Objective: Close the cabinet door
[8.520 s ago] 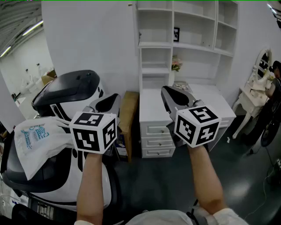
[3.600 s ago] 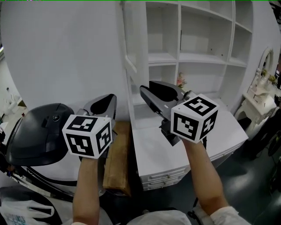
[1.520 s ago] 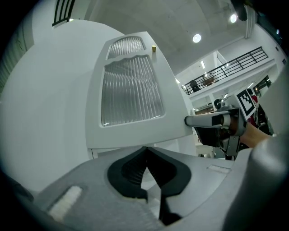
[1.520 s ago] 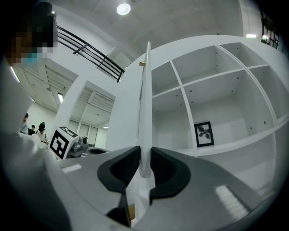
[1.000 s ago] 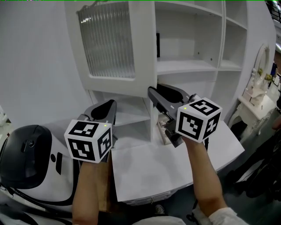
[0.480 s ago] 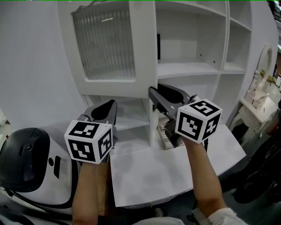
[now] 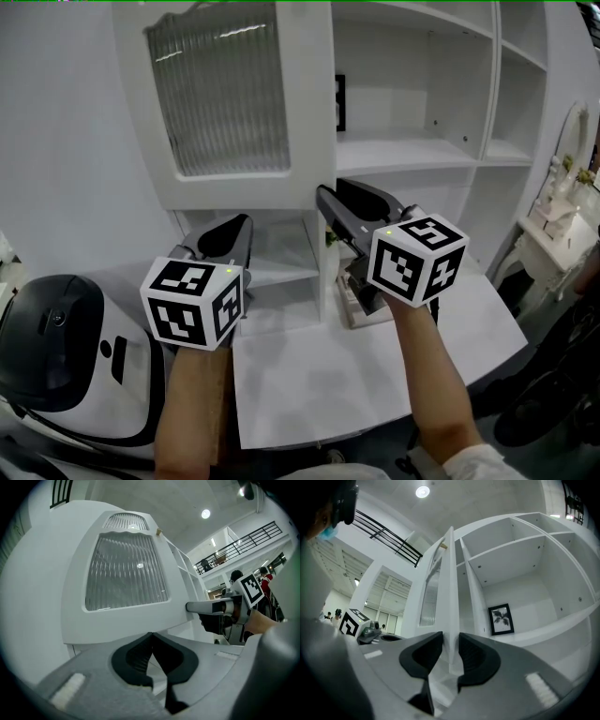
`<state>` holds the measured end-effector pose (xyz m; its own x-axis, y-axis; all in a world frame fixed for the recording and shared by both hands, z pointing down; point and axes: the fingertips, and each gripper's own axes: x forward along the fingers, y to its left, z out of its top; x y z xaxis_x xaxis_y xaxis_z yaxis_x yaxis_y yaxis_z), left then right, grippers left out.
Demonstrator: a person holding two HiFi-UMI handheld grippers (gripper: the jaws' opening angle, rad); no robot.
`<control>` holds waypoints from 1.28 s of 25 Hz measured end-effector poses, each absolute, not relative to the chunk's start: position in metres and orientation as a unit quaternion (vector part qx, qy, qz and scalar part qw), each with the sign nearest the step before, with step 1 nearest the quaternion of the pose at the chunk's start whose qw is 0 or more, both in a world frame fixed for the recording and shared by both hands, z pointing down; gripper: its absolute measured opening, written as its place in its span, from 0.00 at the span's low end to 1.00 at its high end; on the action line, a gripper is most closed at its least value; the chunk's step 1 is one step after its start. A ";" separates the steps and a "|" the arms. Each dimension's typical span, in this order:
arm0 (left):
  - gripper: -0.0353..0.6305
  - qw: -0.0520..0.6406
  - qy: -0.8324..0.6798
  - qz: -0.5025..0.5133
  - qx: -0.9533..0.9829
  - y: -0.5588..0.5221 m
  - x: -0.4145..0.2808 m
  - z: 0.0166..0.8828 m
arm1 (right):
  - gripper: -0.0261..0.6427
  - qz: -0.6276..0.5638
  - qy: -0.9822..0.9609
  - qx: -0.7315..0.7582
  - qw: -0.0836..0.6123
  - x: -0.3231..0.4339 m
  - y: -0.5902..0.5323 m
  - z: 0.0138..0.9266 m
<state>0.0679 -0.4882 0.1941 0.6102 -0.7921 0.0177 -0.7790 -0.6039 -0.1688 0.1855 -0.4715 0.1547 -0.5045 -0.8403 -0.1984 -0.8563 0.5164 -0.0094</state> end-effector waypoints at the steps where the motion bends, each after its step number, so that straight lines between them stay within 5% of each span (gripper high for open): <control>1: 0.05 0.072 0.440 -0.045 -0.894 -0.489 0.070 0.194 | 0.21 0.045 0.866 -0.491 0.088 0.186 -0.474 0.155; 32: 0.05 0.079 0.484 -0.048 -0.870 -0.546 0.068 0.186 | 0.25 0.100 0.842 -0.528 0.053 0.205 -0.553 0.150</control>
<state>0.0683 -0.5455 0.1855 0.5275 -0.8495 0.0072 -0.8345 -0.5197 -0.1833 0.2048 -0.5532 0.1503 -0.4371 -0.8782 -0.1942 -0.8993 0.4229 0.1119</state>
